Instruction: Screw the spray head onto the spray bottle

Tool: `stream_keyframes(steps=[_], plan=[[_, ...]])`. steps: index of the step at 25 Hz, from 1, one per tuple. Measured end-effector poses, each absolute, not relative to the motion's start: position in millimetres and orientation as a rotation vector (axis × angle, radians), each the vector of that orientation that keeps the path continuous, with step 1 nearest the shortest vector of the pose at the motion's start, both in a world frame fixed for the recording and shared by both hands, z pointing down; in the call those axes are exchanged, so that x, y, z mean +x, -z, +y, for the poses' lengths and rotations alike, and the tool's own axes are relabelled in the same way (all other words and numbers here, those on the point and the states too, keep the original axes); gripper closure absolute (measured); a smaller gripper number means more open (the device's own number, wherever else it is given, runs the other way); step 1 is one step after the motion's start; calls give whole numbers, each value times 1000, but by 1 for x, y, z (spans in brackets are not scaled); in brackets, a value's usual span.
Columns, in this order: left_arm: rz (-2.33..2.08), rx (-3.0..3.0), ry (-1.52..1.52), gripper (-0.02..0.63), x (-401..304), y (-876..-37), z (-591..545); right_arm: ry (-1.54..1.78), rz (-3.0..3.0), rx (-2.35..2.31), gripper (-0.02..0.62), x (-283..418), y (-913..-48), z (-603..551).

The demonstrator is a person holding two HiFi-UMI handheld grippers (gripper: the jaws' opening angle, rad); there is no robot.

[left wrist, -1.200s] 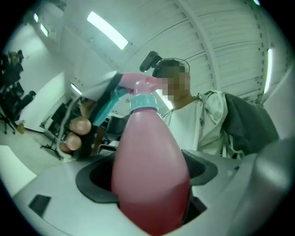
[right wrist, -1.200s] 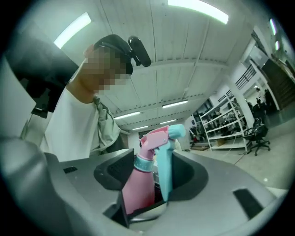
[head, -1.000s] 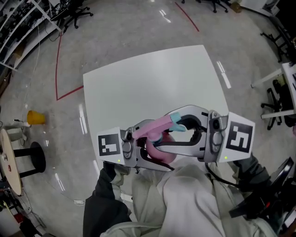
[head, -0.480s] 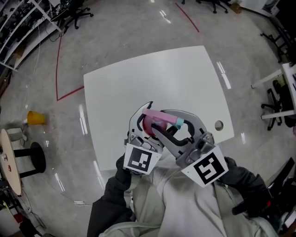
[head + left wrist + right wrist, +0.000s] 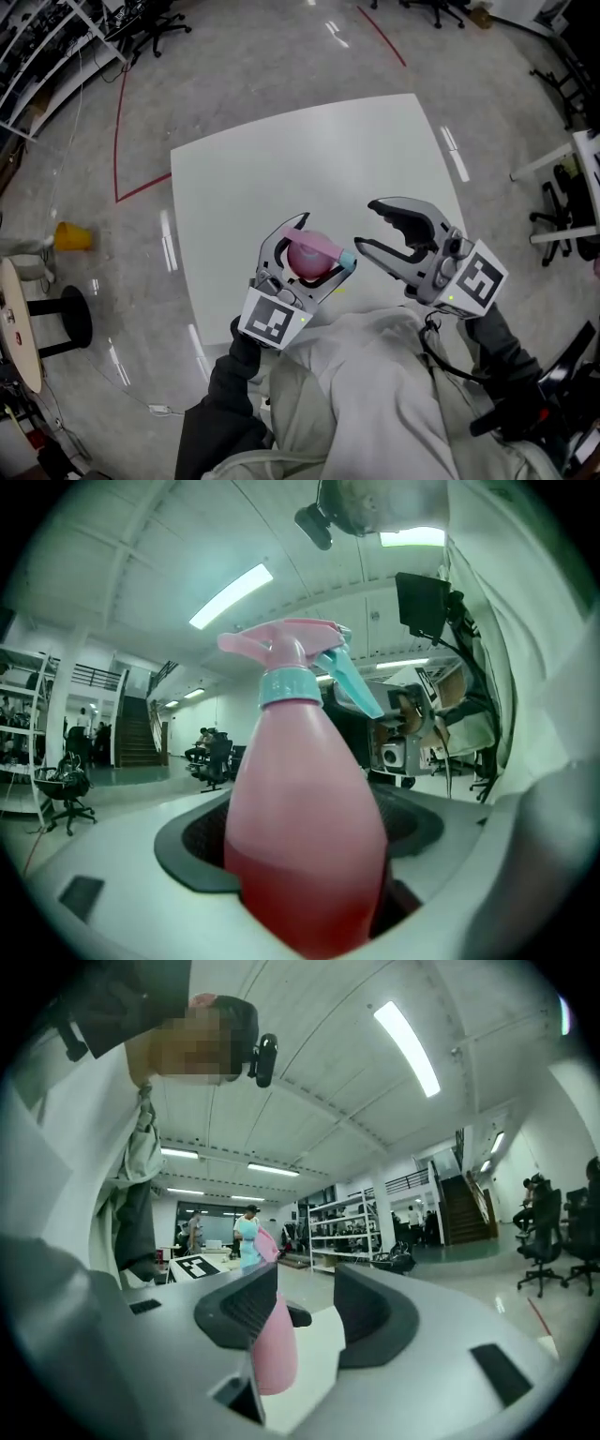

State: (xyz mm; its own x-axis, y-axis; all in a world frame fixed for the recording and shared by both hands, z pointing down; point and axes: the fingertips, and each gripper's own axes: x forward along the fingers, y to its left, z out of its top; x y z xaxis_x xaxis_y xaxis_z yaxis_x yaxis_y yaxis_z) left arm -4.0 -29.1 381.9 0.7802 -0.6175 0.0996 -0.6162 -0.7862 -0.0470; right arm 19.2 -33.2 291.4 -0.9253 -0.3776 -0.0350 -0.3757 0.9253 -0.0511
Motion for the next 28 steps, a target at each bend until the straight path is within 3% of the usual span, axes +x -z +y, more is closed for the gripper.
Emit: stream_keyframes(steps=[10,15,18,22,28], plan=[[920,-3035,294,167,11,-419,-34,210,3247,-269,414,-16,-335,-8],[558,-3052,422,167,21,-426,-6,356,3181,-58,407,-8,-318,-12],[354,-3093,440,167,34,-433,15,410,3210,124,375,-10,-321,4],[83,-3087,523,167,50,-440,44,447,3211,260,288,-18,-327,13],[-144,-3140,509,167,57,-433,65,537,3144,616,294,-24,-328,46]])
